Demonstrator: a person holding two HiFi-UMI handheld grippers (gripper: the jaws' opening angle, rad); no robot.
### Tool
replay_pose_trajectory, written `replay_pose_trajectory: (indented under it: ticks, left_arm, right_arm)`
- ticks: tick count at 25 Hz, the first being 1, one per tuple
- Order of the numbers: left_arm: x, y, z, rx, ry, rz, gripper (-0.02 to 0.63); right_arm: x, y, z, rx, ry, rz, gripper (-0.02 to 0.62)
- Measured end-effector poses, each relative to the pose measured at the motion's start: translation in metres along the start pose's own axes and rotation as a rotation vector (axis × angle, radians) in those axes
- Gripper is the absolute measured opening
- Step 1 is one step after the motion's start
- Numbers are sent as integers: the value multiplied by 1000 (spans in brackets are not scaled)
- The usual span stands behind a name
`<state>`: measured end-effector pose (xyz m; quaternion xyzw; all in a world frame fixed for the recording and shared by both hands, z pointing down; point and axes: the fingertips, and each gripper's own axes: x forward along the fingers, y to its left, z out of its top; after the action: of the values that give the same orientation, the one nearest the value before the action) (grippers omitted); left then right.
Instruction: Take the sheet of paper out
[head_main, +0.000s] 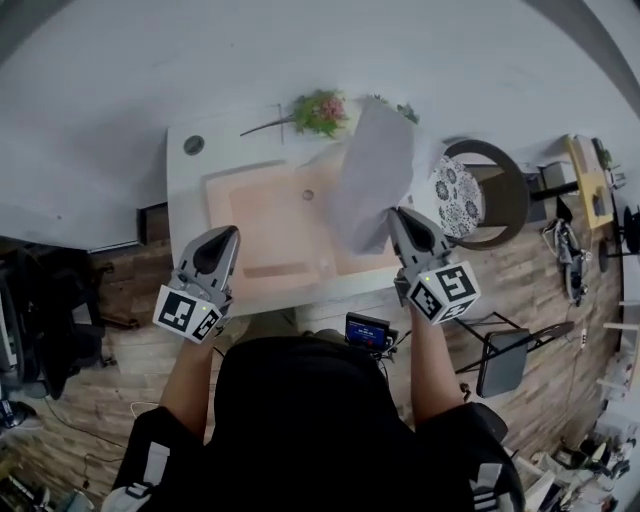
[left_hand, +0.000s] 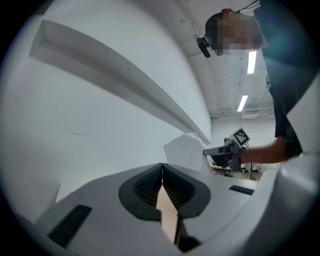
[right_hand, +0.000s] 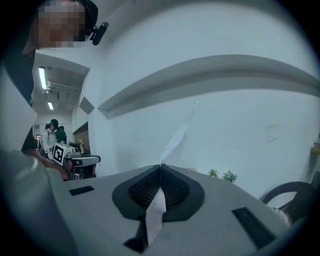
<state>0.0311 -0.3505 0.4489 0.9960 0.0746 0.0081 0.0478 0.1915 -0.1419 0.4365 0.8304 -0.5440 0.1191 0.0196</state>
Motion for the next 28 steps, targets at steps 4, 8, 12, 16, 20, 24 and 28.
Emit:
replay_pose_trajectory:
  ticks: [4,8,12,16,20,24,28]
  left_arm:
    - [-26,-24,9,44,-11,72,3]
    - [-58,-55,8,57,-15,145,3]
    - [-93,-93,4,71,0,194,3]
    - [-122,-121,-10,62,33,211,3]
    - [-143,-142,-8,61,40,220,3]
    - [-154,-160,-7,63,40,193,3]
    - [-164,-172,-2,40,24,164,3]
  right_arm:
    - [-33,24,11,-82,-107,-6,12]
    - [-74,51,17,-145,-206,8,12]
    - [-113,71,11,-175,-241,19,12]
    - [-146,86,4,-191,-267,22,12]
    - [-168,100,-10,-194,-251,26,12]
    - [-185,109,-24,-186,-240,16,12]
    - [-198,116,-37,-157,-222,2,12]
